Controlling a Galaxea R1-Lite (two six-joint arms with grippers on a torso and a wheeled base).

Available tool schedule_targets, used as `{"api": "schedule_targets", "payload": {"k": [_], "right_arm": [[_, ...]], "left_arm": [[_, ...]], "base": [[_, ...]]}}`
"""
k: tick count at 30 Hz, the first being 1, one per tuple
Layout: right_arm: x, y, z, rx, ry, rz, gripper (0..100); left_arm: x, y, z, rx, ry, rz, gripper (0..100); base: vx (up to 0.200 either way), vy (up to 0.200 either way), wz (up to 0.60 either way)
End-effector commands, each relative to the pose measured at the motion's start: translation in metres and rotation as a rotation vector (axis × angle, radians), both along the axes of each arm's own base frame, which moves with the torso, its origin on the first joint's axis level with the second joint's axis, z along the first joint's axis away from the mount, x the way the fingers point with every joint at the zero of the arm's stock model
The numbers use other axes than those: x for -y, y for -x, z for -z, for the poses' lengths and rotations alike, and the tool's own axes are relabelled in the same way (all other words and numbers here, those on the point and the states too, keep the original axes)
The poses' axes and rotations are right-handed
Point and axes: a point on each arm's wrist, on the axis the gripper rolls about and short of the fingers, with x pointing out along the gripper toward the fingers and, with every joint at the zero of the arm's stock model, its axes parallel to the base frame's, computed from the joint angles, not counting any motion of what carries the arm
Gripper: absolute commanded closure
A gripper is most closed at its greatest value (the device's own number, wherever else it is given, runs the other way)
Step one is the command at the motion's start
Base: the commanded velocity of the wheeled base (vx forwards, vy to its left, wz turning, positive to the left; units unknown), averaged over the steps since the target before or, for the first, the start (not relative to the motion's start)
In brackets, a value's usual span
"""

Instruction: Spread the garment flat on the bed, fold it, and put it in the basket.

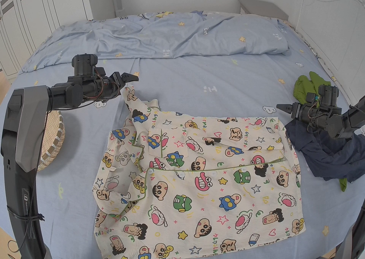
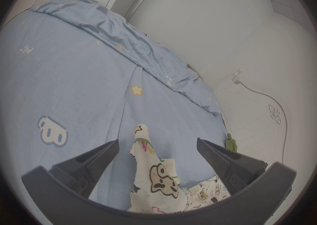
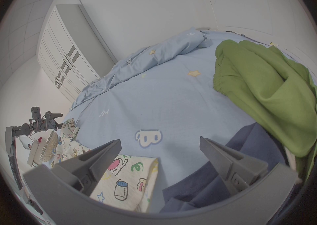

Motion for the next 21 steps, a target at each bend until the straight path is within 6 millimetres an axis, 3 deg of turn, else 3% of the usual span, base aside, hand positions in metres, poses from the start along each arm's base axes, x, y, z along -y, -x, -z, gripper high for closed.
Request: {"api": "schedule_targets", "payload": {"k": [1, 7, 9, 11, 14, 18, 21], "right_arm": [[0.001, 0.019, -0.028, 0.05, 0.0, 0.001, 0], [-0.007, 0.065, -0.071, 0.114, -0.032, -0.006, 0], [-0.009, 0.072, -0.074, 0.118, -0.041, -0.009, 0], [-0.018, 0.098, -0.079, 0.108, -0.065, -0.061, 0], [-0.028, 0.113, -0.072, 0.066, -0.078, -0.103, 0], [-0.039, 0.128, -0.037, -0.072, -0.119, -0.165, 0], [-0.041, 0.134, -0.022, -0.13, -0.146, -0.223, 0]], "left_arm": [[-0.005, 0.001, -0.004, 0.009, -0.001, -0.016, 0], [-0.014, 0.013, -0.035, 0.067, 0.004, -0.042, 0], [-0.015, 0.015, -0.04, 0.075, 0.006, -0.047, 0], [-0.017, 0.024, -0.06, 0.12, -0.001, -0.082, 0], [-0.014, 0.036, -0.083, 0.169, 0.0, -0.094, 0], [-0.012, 0.059, -0.117, 0.24, 0.012, -0.083, 0], [-0.006, 0.066, -0.119, 0.236, 0.011, -0.067, 0]], "base": [[0.0, 0.0, 0.0], [0.0, 0.0, 0.0], [0.0, 0.0, 0.0], [0.0, 0.0, 0.0], [0.0, 0.0, 0.0], [0.0, 0.0, 0.0], [0.0, 0.0, 0.0]]}}
